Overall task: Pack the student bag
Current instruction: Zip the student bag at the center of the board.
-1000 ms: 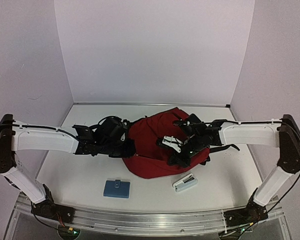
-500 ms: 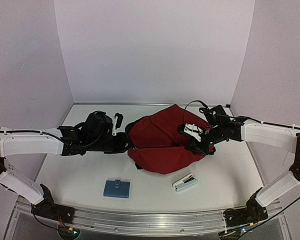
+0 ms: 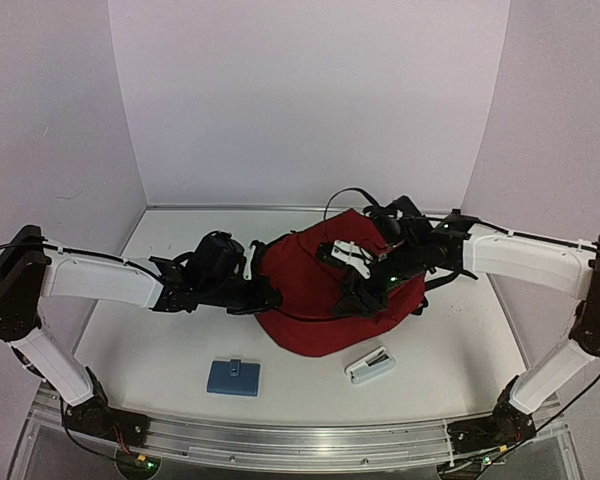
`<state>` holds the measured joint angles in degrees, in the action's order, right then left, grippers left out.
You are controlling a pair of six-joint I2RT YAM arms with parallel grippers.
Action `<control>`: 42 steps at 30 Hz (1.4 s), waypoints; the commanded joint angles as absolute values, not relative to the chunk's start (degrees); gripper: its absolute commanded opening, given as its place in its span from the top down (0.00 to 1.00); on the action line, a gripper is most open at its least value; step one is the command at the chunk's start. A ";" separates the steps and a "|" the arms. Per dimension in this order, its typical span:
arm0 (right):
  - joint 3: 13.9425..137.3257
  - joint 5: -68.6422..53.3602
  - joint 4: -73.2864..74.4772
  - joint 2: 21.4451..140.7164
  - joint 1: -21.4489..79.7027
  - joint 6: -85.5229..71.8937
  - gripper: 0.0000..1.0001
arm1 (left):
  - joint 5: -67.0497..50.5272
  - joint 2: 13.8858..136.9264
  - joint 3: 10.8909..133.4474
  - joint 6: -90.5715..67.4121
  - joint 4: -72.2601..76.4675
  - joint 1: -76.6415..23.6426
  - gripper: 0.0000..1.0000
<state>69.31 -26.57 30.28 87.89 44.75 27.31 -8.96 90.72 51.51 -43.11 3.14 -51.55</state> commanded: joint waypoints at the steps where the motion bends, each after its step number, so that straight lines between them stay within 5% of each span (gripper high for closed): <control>1: 71.90 -28.15 25.59 94.07 48.00 22.27 0.37 | -9.30 89.60 53.46 -45.14 8.01 -51.59 1.00; 5: 72.33 -27.18 23.66 97.86 50.87 21.53 0.37 | -6.37 89.17 53.49 -46.19 5.64 -51.44 1.00; 7: 72.04 -25.34 22.68 99.22 51.49 21.38 0.45 | -4.97 89.21 54.05 -46.43 3.94 -51.41 1.00; 11: 70.57 -23.41 22.58 98.55 51.67 21.95 0.96 | -2.09 89.14 55.15 -46.47 0.00 -50.92 1.00; 12: 69.77 -22.83 22.59 97.36 51.69 22.40 1.00 | -1.42 89.15 55.39 -46.27 -1.33 -50.48 1.00; 31: 47.40 -5.71 26.98 78.63 48.12 36.74 1.00 | -6.97 87.01 57.31 -36.48 -4.50 -39.03 1.00; 33: 48.96 -4.22 26.99 78.60 46.76 36.75 0.95 | -13.13 86.51 54.95 -37.62 0.76 -39.51 1.00; 37: 56.68 -9.15 28.17 80.43 46.66 31.75 0.39 | -17.50 88.03 54.95 -38.60 4.95 -42.69 1.00; 42: 66.54 -18.27 27.32 86.15 48.48 23.15 0.30 | -17.75 88.62 55.27 -40.08 7.07 -44.00 1.00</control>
